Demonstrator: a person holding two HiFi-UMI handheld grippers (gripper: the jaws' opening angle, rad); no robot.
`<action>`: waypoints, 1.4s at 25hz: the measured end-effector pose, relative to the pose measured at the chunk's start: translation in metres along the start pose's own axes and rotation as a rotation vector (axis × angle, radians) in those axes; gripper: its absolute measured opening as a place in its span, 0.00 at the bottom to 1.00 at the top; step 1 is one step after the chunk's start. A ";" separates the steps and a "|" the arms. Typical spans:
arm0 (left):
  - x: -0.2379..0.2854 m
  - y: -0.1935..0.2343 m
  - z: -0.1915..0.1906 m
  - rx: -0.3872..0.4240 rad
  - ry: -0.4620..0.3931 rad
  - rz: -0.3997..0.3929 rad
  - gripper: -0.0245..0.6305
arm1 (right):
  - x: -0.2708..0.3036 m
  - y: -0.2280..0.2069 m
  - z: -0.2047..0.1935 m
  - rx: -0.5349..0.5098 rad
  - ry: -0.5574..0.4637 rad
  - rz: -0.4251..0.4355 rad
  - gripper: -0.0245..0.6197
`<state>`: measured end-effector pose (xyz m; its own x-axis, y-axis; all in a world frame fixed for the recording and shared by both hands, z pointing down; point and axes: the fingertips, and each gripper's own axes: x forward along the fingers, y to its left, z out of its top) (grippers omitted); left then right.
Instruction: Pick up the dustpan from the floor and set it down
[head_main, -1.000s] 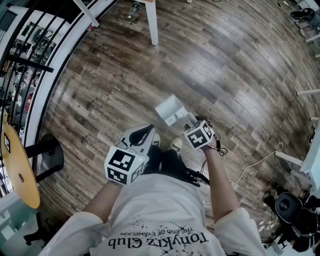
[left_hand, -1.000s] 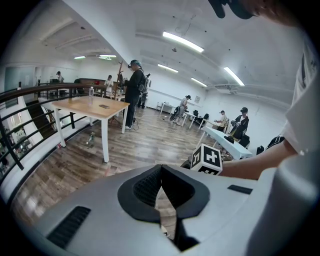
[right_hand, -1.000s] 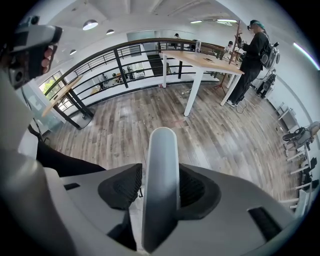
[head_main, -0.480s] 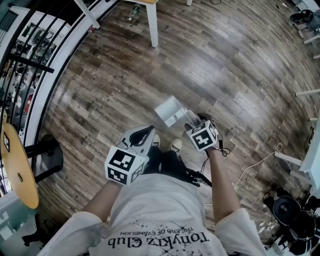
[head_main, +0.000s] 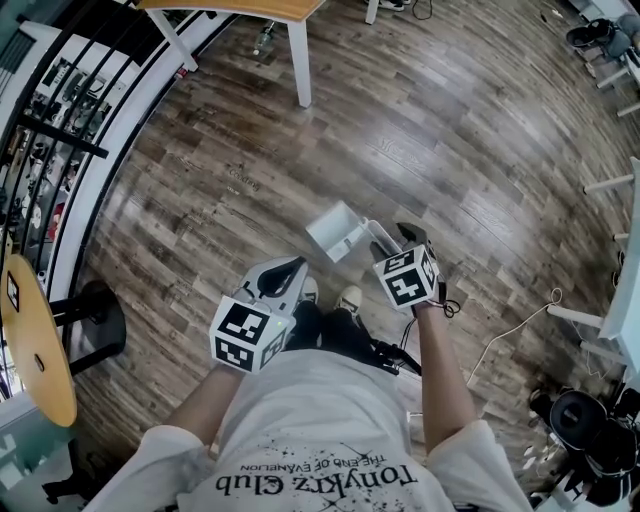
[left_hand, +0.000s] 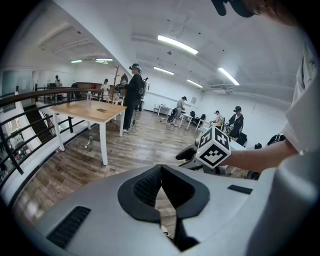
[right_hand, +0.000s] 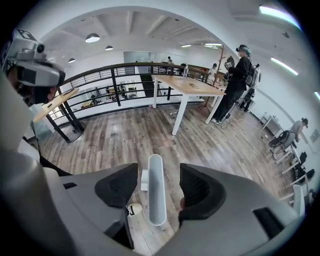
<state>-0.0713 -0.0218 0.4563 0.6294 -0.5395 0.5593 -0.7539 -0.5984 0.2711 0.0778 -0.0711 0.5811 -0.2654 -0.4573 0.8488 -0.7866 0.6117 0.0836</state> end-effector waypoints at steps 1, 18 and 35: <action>-0.001 -0.001 0.000 0.002 -0.002 -0.002 0.07 | -0.006 0.000 0.003 0.004 -0.012 -0.009 0.46; -0.014 -0.030 0.025 0.058 -0.064 -0.056 0.07 | -0.132 0.025 0.029 0.134 -0.271 -0.089 0.28; -0.002 -0.071 0.018 0.101 -0.035 -0.125 0.07 | -0.149 0.065 0.024 0.242 -0.357 -0.081 0.08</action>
<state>-0.0152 0.0111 0.4219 0.7246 -0.4766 0.4978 -0.6476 -0.7179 0.2554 0.0524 0.0216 0.4476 -0.3397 -0.7180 0.6075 -0.9096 0.4150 -0.0181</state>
